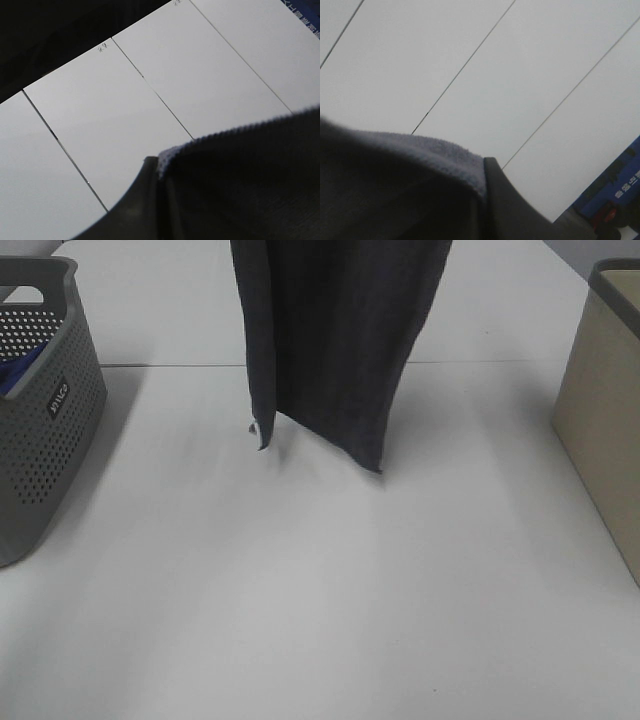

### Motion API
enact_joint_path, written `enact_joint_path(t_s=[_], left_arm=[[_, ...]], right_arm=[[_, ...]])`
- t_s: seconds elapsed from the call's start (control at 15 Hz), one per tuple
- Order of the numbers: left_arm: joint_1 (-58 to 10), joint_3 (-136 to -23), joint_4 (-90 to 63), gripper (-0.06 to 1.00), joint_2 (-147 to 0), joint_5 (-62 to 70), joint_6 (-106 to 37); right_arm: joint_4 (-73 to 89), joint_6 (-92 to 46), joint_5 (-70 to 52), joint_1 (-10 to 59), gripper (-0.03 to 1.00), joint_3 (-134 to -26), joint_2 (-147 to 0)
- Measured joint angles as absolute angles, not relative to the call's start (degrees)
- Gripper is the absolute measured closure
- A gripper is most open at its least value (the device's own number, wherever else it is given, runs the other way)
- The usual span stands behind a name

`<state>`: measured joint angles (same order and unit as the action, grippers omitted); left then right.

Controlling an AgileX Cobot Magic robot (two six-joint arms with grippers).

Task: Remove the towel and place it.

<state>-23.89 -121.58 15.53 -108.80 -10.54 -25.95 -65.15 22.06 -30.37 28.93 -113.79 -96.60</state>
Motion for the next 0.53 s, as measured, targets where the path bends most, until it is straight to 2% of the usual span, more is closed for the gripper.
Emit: enact_joint_path(t_s=[0.53], left_arm=[[-22.75,-121.58,15.58,0.94,-110.7,-12.78,-25.95]], right_arm=[[-58.27,25.5,-20.86,27.62,0.96,-113.79,-96.77]])
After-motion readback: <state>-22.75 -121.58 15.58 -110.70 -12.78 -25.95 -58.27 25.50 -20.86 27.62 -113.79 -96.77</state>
